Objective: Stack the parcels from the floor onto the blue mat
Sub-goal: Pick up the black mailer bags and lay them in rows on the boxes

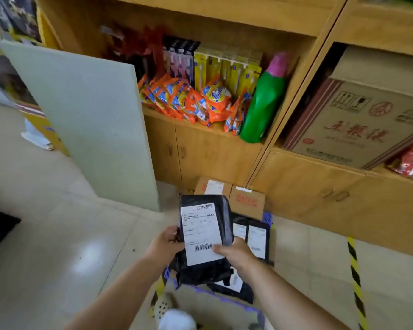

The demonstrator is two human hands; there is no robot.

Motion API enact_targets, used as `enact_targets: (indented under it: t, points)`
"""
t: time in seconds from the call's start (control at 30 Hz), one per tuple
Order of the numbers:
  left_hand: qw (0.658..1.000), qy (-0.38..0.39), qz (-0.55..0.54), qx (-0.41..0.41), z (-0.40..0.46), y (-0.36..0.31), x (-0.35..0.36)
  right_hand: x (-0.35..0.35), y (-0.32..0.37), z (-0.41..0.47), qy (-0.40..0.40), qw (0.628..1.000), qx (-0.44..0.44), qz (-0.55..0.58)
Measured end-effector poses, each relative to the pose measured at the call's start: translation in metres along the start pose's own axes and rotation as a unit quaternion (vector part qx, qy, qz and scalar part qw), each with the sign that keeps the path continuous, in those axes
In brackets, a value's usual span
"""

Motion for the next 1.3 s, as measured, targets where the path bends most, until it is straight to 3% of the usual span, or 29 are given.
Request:
enact_targets:
  t: [0.23, 0.4, 0.53, 0.7, 0.83, 0.97, 1.07, 1.17, 1.3]
  points:
    - [0.992, 0.086, 0.07, -0.061, 0.076, 0.035, 0.015, 0.0, -0.056, 0.035, -0.075, 0.988, 0.094, 0.095]
    - [0.984, 0.024, 0.143, -0.106, 0.141, 0.076, 0.021, -0.024, -0.095, 0.088, -0.105, 0.978, 0.148, 0.102]
    - [0.955, 0.008, 0.288, -0.072, 0.207, 0.101, 0.021, -0.039, -0.12, 0.151, -0.131, 0.973, 0.166, 0.095]
    - [0.882, 0.054, 0.468, -0.013, 0.293, 0.133, 0.03, -0.047, -0.147, 0.242, -0.181, 0.962, 0.184, 0.088]
    - [0.797, 0.081, 0.599, 0.01, 0.356, 0.167, 0.034, -0.045, -0.161, 0.307, -0.185, 0.965, 0.168, 0.079]
    - [0.728, 0.077, 0.681, 0.034, 0.402, 0.188, 0.036, -0.035, -0.171, 0.358, -0.179, 0.97, 0.149, 0.077]
    - [0.695, 0.065, 0.715, 0.026, 0.426, 0.198, 0.036, -0.029, -0.178, 0.385, -0.169, 0.972, 0.138, 0.087]
    - [0.691, 0.042, 0.721, 0.042, 0.442, 0.205, 0.038, -0.026, -0.184, 0.4, -0.147, 0.978, 0.129, 0.07]
    - [0.723, 0.045, 0.684, 0.08, 0.454, 0.222, 0.034, -0.025, -0.192, 0.412, -0.166, 0.979, 0.122, -0.01]
Point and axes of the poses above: each hand's wrist, its own z-axis towards the middle knuckle, its own x-axis out of the palm, y = z × x, the point moved 4 cm from there along z, towards the middle knuckle, and after that the axes turned 2 degrees about -z, right-handed, at the moved point
